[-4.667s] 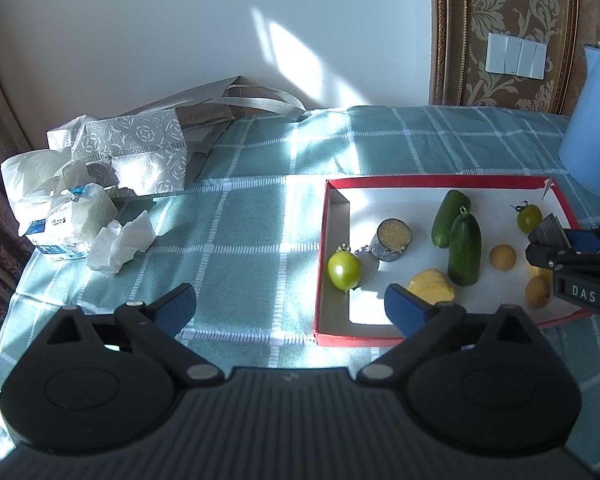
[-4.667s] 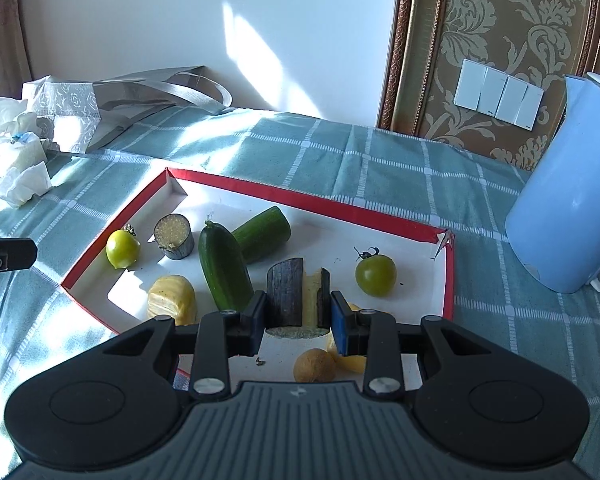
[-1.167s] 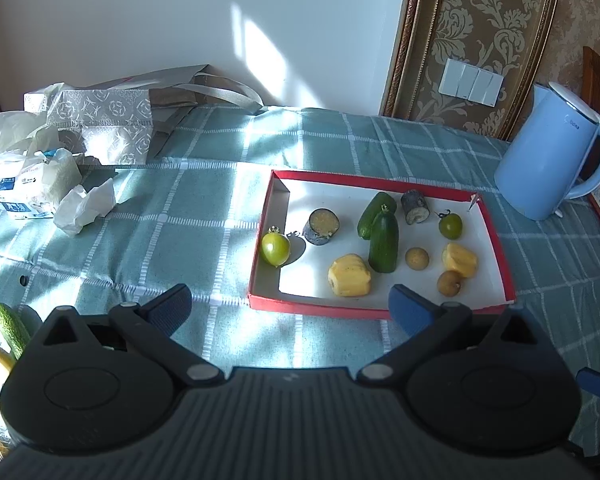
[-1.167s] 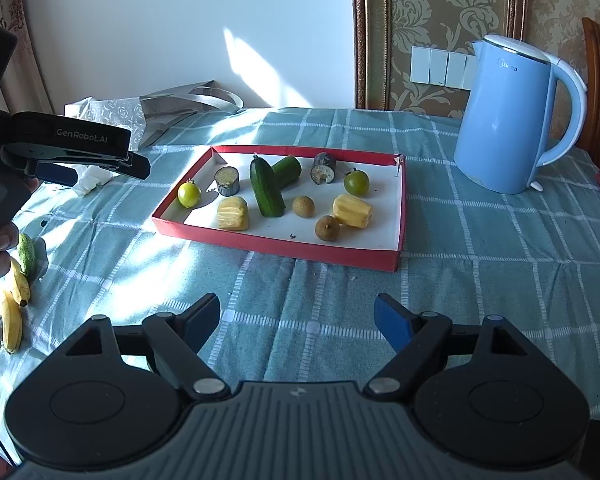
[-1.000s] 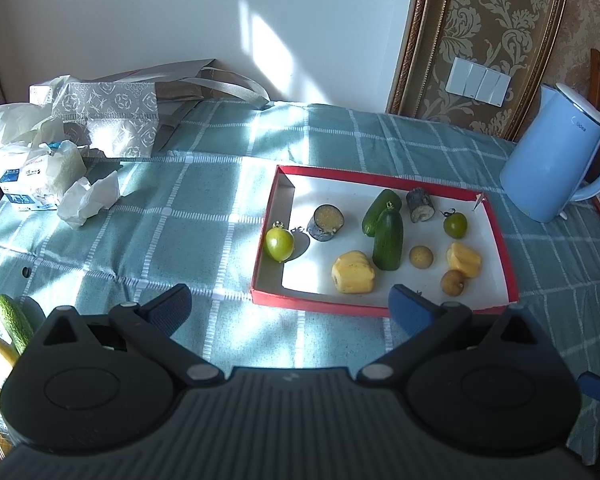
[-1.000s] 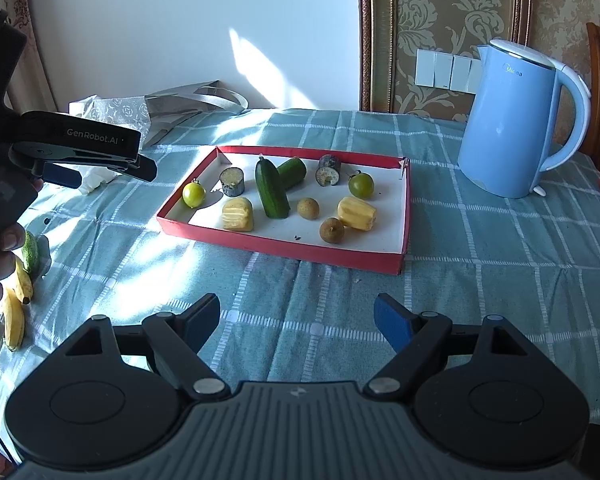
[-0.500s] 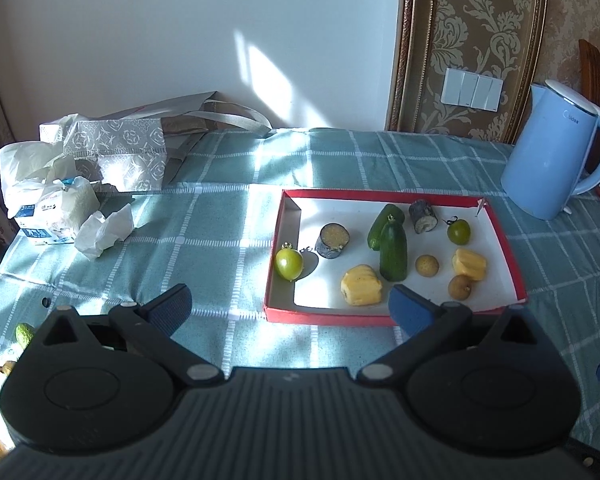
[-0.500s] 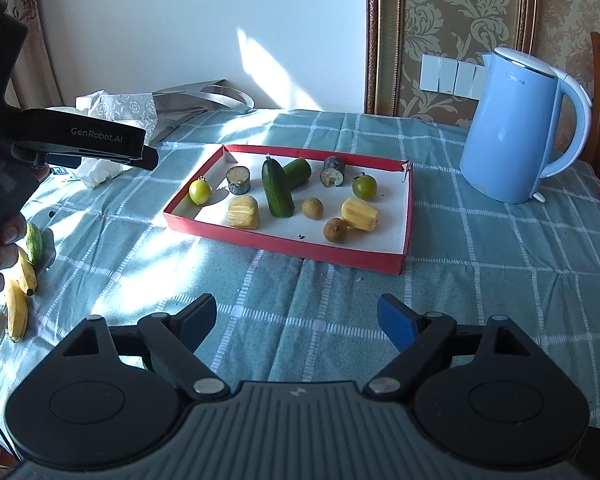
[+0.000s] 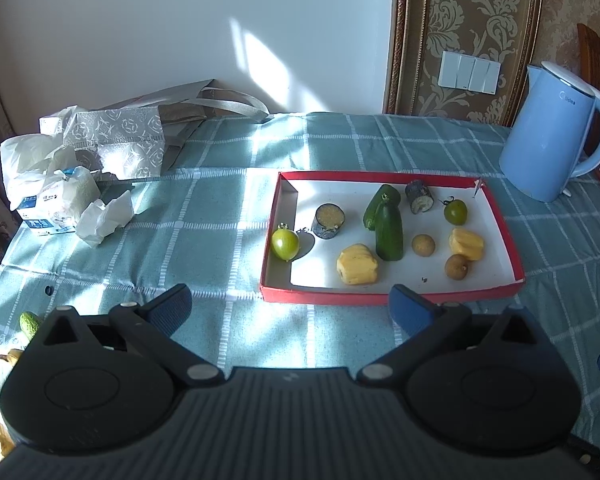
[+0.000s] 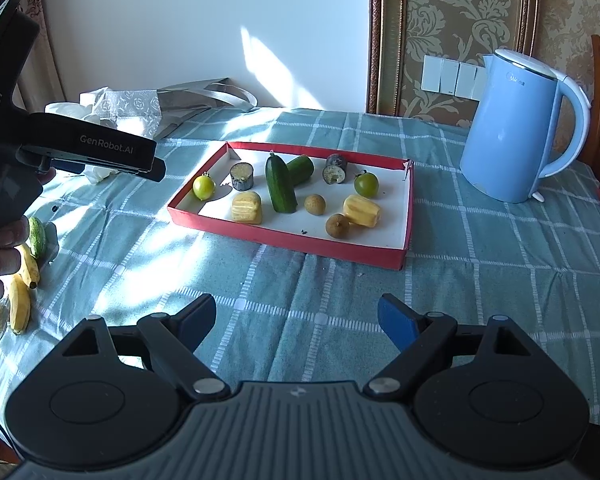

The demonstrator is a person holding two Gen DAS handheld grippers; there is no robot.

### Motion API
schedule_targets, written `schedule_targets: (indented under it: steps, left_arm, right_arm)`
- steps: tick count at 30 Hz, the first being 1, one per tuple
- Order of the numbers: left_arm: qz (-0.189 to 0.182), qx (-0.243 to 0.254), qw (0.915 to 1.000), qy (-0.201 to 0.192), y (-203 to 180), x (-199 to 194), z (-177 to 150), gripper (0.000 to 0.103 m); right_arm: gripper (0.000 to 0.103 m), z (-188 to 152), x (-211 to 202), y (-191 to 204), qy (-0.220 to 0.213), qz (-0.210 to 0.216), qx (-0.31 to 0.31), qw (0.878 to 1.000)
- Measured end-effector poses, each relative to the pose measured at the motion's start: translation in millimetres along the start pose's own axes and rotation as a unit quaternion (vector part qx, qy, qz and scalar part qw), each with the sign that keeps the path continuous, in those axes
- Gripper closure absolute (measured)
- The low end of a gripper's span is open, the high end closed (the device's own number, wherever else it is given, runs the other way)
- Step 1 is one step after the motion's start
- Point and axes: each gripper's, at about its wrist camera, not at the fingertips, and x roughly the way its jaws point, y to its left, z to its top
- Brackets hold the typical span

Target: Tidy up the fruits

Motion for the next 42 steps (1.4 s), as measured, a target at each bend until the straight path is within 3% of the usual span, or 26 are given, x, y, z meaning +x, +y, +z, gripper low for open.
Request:
schedule_targets:
  steps: [5, 42]
  left_arm:
    - [-0.006, -0.014, 0.9999, 0.005, 1.8, -0.7, -1.0, 0.000]
    - [-0.033, 0.006, 0.9994, -0.005, -6.0, -0.3, -2.9, 0.000]
  right_arm:
    - [0.015, -0.6, -2.4, -0.2, 0.001, -0.002, -0.002, 1.000]
    - [0.014, 1.9, -2.5, -2.2, 0.004, -0.007, -0.011, 1.000]
